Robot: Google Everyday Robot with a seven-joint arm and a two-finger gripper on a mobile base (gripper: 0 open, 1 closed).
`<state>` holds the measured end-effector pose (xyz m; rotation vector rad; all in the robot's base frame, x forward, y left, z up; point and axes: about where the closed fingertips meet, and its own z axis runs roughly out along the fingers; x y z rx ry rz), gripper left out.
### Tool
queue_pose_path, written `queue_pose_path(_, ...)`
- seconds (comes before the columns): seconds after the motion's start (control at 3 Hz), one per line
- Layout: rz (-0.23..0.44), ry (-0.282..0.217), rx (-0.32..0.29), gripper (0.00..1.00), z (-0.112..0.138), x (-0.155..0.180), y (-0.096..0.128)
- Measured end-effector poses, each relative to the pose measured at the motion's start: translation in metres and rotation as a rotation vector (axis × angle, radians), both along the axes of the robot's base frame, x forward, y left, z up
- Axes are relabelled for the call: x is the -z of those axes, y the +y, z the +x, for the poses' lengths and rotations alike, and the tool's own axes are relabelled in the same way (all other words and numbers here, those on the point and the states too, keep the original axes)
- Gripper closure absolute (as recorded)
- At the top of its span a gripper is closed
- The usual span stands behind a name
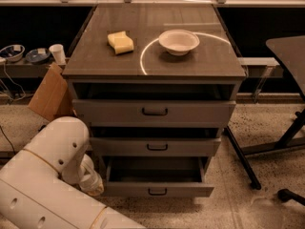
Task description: Close bottom drawer
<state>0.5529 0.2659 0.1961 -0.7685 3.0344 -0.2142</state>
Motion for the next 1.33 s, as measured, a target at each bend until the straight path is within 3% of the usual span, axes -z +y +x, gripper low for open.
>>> queue_pose_path(0.67, -0.042, -0.028, -0.115, 1.00, 0.018, 0.003, 0.022)
queue_pose_path(1.0, -0.059, -0.048, -0.130, 1.00, 0.028, -0.001, 0.031)
queue_pose_path(1.33, -0.124, -0.048, -0.179, 1.00, 0.040, 0.004, 0.040)
